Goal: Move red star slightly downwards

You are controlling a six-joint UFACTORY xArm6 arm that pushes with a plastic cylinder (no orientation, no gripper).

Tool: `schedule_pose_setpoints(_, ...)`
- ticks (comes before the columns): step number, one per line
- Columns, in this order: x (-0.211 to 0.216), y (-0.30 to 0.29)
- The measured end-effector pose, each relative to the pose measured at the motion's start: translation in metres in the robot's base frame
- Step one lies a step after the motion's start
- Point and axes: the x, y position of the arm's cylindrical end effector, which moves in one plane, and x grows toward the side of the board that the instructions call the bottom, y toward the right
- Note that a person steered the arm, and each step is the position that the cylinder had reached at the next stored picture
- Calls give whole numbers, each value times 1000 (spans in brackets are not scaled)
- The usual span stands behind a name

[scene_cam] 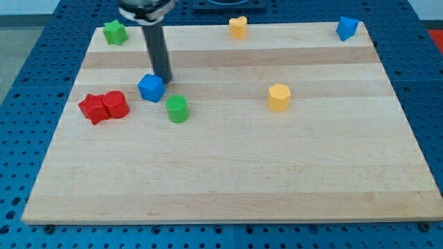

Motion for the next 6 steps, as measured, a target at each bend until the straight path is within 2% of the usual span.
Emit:
schedule_pose_setpoints(3,4,-95)
schedule_pose_setpoints(6,54,-112)
